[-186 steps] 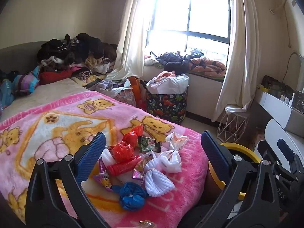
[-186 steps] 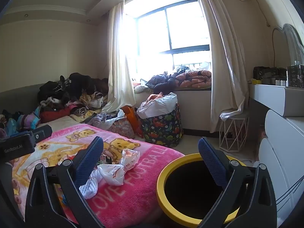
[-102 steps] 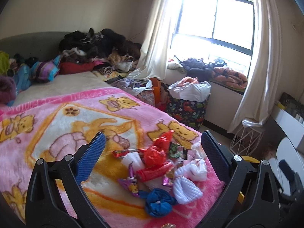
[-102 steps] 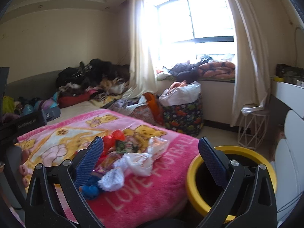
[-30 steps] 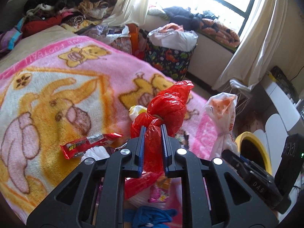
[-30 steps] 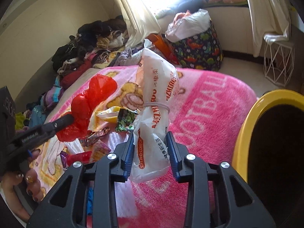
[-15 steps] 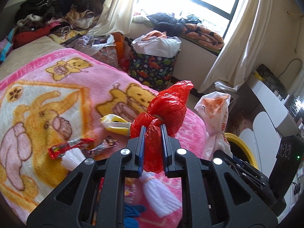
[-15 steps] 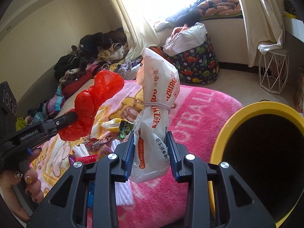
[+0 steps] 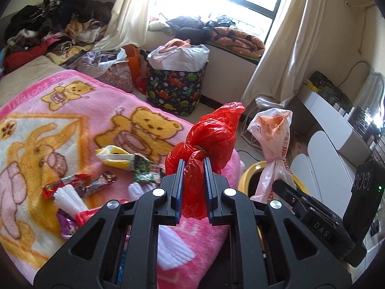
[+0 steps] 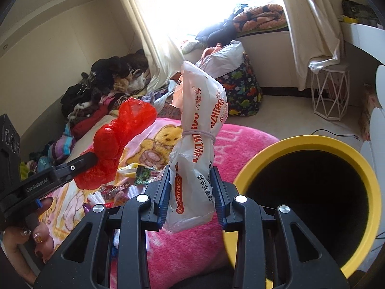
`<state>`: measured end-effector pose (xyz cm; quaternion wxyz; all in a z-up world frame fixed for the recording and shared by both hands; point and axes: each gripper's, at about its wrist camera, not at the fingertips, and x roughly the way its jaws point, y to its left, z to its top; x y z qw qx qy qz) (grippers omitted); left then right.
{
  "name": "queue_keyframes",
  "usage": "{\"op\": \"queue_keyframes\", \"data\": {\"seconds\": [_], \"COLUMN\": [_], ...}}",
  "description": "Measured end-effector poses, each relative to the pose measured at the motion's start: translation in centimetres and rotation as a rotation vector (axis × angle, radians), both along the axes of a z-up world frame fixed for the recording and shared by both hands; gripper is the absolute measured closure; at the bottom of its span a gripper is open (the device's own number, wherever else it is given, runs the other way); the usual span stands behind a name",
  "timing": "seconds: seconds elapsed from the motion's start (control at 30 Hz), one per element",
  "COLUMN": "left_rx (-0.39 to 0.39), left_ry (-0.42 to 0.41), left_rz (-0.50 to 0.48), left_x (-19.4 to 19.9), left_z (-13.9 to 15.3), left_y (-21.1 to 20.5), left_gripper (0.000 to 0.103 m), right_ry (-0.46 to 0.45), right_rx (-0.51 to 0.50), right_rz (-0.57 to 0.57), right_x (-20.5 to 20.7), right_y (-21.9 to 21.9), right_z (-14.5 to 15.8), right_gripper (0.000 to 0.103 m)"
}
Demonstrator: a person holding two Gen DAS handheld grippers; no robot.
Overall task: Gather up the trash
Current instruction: 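Carry both bags over the yellow bin and open both tools to drop them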
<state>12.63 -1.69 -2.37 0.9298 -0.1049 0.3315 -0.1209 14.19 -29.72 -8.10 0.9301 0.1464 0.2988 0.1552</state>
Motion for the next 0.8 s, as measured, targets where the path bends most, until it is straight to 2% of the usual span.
{"op": "queue_keyframes", "data": {"seconds": [0.47,0.8], "left_rx": [0.015,0.031], "left_ry": [0.0,0.016], "left_rz": [-0.079,-0.136], "left_x": [-0.9,-0.8], "left_z": [-0.1,-0.8], "left_y": [-4.4,-7.2], "left_gripper": [0.093,0.093], "right_ry": [0.003,0.033], "right_rx": [0.025,0.044], "right_rz": [-0.119,-0.199], "right_x": [-1.6,-2.2], "right_y": [-5.0,-8.5], "right_z": [0.1,-0.9], "right_gripper": [0.072,0.072]}}
